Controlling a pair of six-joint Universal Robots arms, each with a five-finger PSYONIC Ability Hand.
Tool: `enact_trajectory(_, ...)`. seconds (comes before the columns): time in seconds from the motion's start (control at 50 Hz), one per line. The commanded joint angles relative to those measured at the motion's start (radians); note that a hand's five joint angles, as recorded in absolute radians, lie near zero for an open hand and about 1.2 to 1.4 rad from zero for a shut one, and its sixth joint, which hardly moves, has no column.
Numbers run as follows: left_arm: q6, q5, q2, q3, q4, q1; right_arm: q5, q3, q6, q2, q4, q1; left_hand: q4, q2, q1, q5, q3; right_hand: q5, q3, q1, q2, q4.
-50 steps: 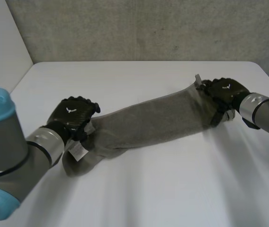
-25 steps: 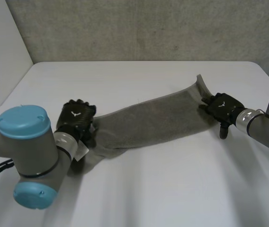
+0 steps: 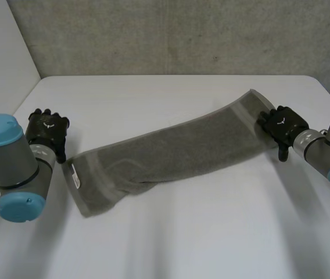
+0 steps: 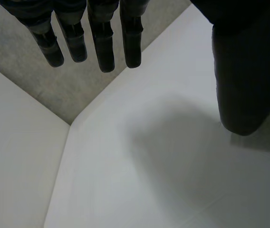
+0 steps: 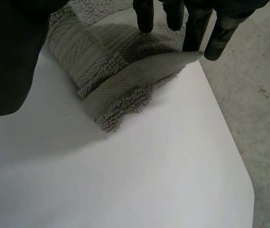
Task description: Fold the towel.
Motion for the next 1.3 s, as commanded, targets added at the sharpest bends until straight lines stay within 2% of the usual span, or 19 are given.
enact_trajectory(0.02,-0.078,0.007,0.122,-0.035,-0.051,-0.059,-0.006,0.003,0.002,-0.004,-0.001,-0.024,-0.047,0.016,0.034,0.001,-0.038,-0.059,0.016,-0.036,-0.019,0.036)
enact_trajectory(0.1,-0.096,0.01,0.169,-0.05,-0.102,-0.083,-0.007,0.0,0.01,-0.004,-0.004,-0.032,-0.047,0.016,0.034,0.001,-0.038,-0.059,0.016,-0.036,-0.019,0.036)
enact_trajectory(0.16,-0.116,0.021,0.23,-0.096,-0.197,-0.14,-0.01,-0.001,0.013,-0.004,-0.033,-0.037,-0.047,0.022,0.04,0.007,-0.038,-0.059,0.016,-0.028,-0.01,0.036)
enact_trajectory(0.32,-0.128,0.015,0.308,-0.196,-0.221,-0.224,-0.015,-0.005,0.013,0.005,-0.076,-0.037,-0.047,0.115,0.134,0.101,-0.038,-0.059,0.016,0.057,0.075,0.036)
enact_trajectory(0.44,-0.128,-0.001,0.305,-0.228,-0.226,-0.284,-0.015,-0.006,0.016,0.01,-0.1,-0.031,-0.047,0.121,0.14,0.107,-0.038,0.01,0.016,0.143,0.16,0.036)
enact_trajectory(0.56,-0.13,-0.027,0.27,-0.239,-0.218,-0.295,-0.015,-0.006,0.015,0.013,-0.104,-0.026,-0.047,0.157,0.175,0.142,-0.038,0.01,0.016,0.143,0.16,0.036)
enact_trajectory(0.6,-0.13,-0.048,0.238,-0.234,-0.212,-0.297,-0.017,-0.006,0.015,0.014,-0.104,-0.026,-0.047,0.232,0.251,0.218,-0.038,0.01,0.016,0.143,0.16,0.036)
enact_trajectory(0.92,-0.162,-0.05,0.135,-0.228,-0.203,-0.298,-0.018,-0.011,0.013,0.031,-0.104,-0.028,-0.047,0.251,0.269,0.236,-0.038,0.01,0.016,0.143,0.16,0.036)
enact_trajectory(1.06,-0.168,-0.047,0.11,-0.221,-0.203,-0.298,-0.017,-0.021,0.013,0.047,-0.104,-0.029,-0.047,0.259,0.278,0.245,-0.038,0.11,0.016,0.243,0.26,0.036)
enact_trajectory(1.08,-0.168,-0.045,0.104,-0.221,-0.204,-0.298,-0.015,-0.024,0.013,0.051,-0.104,-0.029,-0.047,0.326,0.344,0.312,-0.038,0.133,0.016,0.266,0.283,0.036)
enact_trajectory(1.1,-0.168,-0.045,0.098,-0.221,-0.205,-0.298,-0.015,-0.026,0.012,0.054,-0.104,-0.029,-0.047,0.487,0.505,0.473,-0.038,0.145,0.016,0.278,0.295,0.036)
enact_trajectory(1.12,-0.168,-0.045,0.098,-0.221,-0.205,-0.298,-0.015,-0.026,0.012,0.054,-0.104,-0.029,-0.047,0.488,0.507,0.474,-0.038,0.145,0.016,0.278,0.295,0.036)
enact_trajectory(1.14,-0.168,-0.044,0.094,-0.221,-0.205,-0.297,-0.015,-0.028,0.013,0.056,-0.104,-0.029,-0.047,0.77,0.789,0.756,-0.038,0.148,0.016,0.281,0.298,0.036)
enact_trajectory(1.16,-0.168,-0.044,0.094,-0.221,-0.205,-0.297,-0.015,-0.028,0.013,0.056,-0.104,-0.029,-0.047,0.773,0.791,0.759,-0.038,0.148,0.016,0.281,0.298,0.036)
enact_trajectory(1.18,-0.168,-0.044,0.089,-0.219,-0.205,-0.294,-0.015,-0.029,0.013,0.056,-0.104,-0.029,-0.047,0.982,1.0,0.968,-0.038,0.151,0.016,0.284,0.301,0.036)
enact_trajectory(1.3,-0.165,-0.038,0.094,-0.202,-0.208,-0.258,-0.006,-0.038,0.013,0.054,-0.104,-0.028,-0.047,0.984,1.002,0.97,-0.038,0.165,0.016,0.298,0.316,0.036)
